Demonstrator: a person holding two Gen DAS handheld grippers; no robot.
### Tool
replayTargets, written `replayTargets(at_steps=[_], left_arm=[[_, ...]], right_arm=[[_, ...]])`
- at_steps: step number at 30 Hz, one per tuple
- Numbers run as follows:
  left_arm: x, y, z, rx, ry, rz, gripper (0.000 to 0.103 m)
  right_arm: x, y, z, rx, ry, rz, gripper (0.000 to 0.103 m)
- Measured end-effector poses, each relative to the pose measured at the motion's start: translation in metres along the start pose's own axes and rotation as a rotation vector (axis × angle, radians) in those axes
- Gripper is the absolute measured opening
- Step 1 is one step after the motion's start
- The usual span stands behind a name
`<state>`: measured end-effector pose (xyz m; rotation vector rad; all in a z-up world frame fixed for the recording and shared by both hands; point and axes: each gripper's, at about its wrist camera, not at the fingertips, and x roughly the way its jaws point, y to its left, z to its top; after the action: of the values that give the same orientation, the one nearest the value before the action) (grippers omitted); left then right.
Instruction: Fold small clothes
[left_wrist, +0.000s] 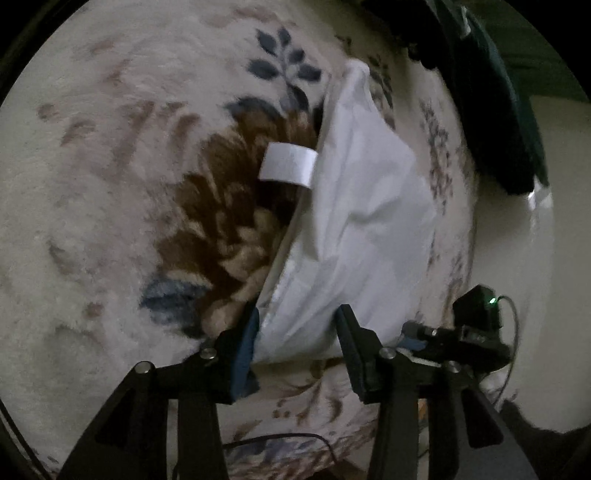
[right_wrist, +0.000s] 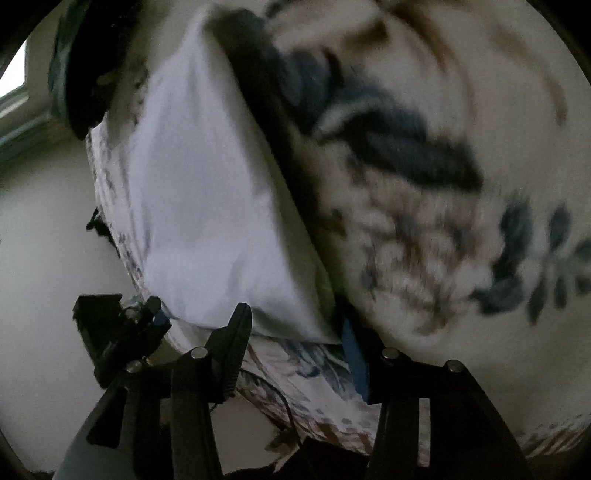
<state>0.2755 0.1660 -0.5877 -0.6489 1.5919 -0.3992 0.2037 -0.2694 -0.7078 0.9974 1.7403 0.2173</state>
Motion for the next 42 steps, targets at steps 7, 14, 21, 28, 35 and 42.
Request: replayTargets(at_steps=[7,14,21,28,35,42], left_arm=[[0.012,-0.022,-0.007,0.129,0.01,0.164,0.039],[0.022,-0.025,-0.001,0.175,0.023,0.176,0.039],[0.02,-0.021,0.001,0.208,0.041,0.152,0.034],[0.007,-0.008,-0.002,0.166,0.043,0.106,0.007],[-0.021,-0.004,0.015,0.066,0.047,0.055,0.027],[0.003,-0.024,0.107,0.039,-0.024,-0.074,0.05]], right_arm=[[0.01,0.006,-0.009,0.052,-0.085,-0.067,0.05],[0.025,0.034,-0.012,0.075,-0.144,-0.186,0.049],[0.041,0.061,-0.013,0.062,-0.171,-0.257,0.047],[0.032,0.07,-0.019,0.098,-0.238,-0.247,0.007],[0.03,0.083,-0.004,0.042,-0.153,-0.225,0.01],[0.0,0.083,0.06,0.074,-0.27,-0.02,0.05]])
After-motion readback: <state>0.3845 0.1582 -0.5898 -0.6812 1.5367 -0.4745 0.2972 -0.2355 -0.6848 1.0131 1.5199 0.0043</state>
